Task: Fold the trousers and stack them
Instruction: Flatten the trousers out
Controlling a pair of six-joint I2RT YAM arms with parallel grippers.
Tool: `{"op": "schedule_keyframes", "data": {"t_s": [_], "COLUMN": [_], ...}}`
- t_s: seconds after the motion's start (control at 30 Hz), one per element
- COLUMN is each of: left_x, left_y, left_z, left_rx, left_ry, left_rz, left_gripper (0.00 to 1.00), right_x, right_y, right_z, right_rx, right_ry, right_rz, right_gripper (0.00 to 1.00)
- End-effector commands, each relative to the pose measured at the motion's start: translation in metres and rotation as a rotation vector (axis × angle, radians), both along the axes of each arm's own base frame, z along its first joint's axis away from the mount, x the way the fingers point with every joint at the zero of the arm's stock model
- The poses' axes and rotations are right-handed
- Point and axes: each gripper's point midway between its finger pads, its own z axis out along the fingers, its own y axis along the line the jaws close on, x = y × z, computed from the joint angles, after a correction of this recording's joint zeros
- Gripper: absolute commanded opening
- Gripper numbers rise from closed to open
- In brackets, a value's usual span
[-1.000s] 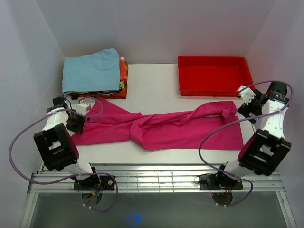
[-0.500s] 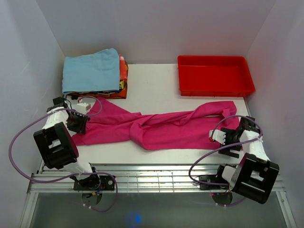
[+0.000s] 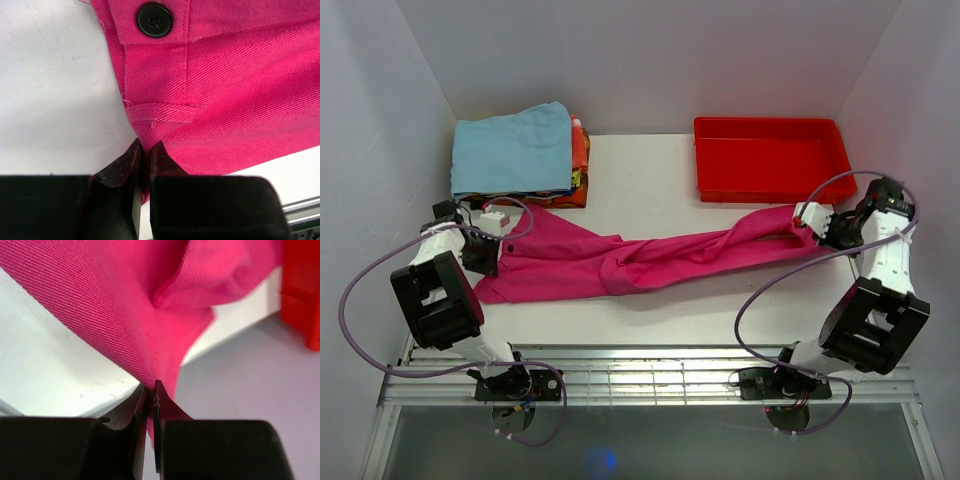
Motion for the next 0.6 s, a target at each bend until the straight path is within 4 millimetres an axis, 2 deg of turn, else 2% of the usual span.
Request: {"op": "schedule_keyframes", "data": {"t_s": [0.0,0.07,0.13,0.23,0.3,0.4,0.43,0.5,0.57], "left_x": [0.032,0.035,0.039,0.051,0.053,0.05,0.05,0.053,0.06], "left_y": [0.024,0.03,0.033,0.049,0.071,0.087,0.09,0.094,0.097], "left_z": [0.023,0.026,0.032,0.057,0.068,0.069,0.067,0.061,0.069], "left_rx": [0.097,0.126,0.143,0.209,0.312,0.352,0.354,0.356,0.366], "left_ry": [-0.123,-0.135,-0.153,-0.249,-0.309,-0.323,-0.317,-0.297,-0.324], "left_rz": [0.019,0.014,0.007,0.023,0.018,0.03,0.04,0.051,0.055], "left_gripper": [0.0,0.0,0.0,0.0,0.0,0.0,0.0,0.0,0.0], "right_x": [-0.035,-0.031,-0.034,-0.052,-0.034,-0.017,-0.016,0.0,0.015], "right_y": [0.015,0.004,-0.004,-0.021,-0.053,-0.089,-0.092,-0.092,-0.087], "right_z": [0.02,0.032,0.026,-0.011,-0.023,-0.018,-0.014,0.001,0.017], "right_rx": [0.116,0.083,0.045,0.025,0.055,0.047,0.043,0.052,0.044], "right_ry": [0.177,0.184,0.22,0.417,0.446,0.394,0.376,0.299,0.232], "right_rz": [-0.018,-0.029,-0.02,-0.115,-0.211,-0.246,-0.241,-0.221,-0.175], "right_gripper": [0.08,0.08,0.08,0.08,0.08,0.08,0.08,0.08,0.08]}}
